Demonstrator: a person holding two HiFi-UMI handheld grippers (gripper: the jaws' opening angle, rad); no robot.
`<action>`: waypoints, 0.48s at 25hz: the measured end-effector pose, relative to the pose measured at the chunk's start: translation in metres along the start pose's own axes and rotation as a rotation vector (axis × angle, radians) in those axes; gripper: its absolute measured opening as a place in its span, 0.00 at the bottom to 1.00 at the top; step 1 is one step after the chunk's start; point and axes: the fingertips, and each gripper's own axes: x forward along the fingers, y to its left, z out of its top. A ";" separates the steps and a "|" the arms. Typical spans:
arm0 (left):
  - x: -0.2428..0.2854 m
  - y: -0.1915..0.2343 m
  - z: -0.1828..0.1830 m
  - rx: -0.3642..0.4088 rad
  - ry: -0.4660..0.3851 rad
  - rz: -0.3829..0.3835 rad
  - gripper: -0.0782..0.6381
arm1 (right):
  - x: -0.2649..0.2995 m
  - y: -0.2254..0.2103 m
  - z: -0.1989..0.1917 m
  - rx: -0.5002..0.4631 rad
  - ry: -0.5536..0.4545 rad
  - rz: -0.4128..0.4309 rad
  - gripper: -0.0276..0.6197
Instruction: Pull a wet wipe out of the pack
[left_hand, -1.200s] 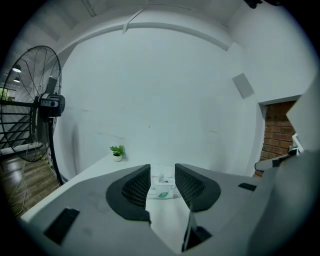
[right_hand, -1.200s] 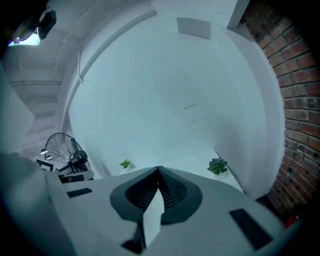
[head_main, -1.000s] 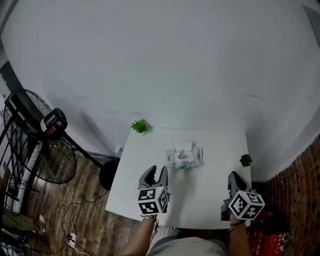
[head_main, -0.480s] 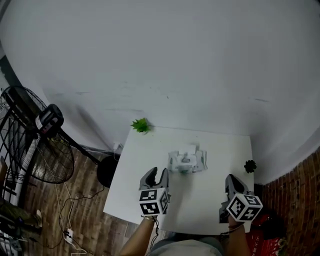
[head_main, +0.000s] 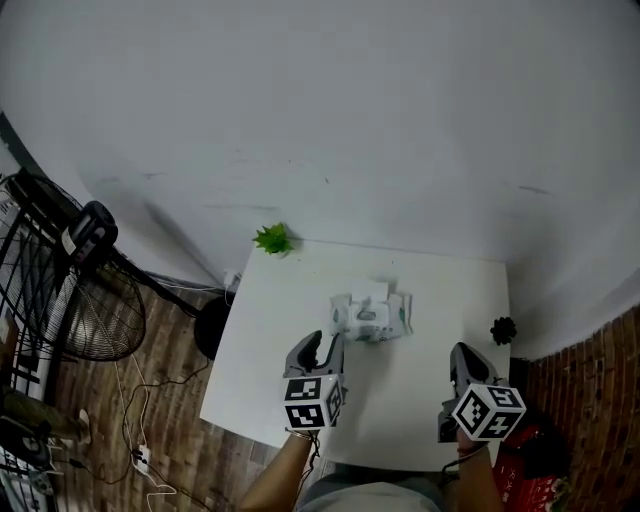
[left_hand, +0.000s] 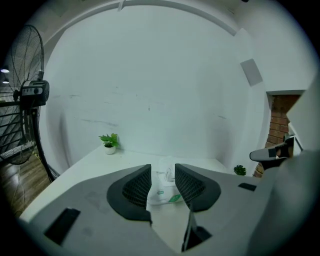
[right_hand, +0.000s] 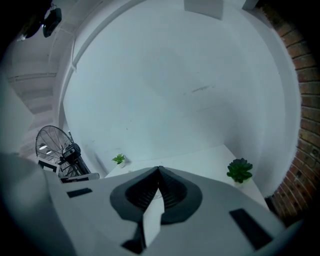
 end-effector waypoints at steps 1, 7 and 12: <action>0.003 -0.003 -0.002 0.006 0.007 -0.008 0.32 | 0.002 -0.003 -0.001 0.004 0.002 0.001 0.04; 0.017 -0.019 -0.020 0.054 0.070 -0.056 0.32 | 0.015 -0.020 -0.012 0.022 0.022 0.006 0.04; 0.029 -0.037 -0.023 0.128 0.123 -0.130 0.32 | 0.024 -0.037 -0.022 0.064 0.028 -0.013 0.04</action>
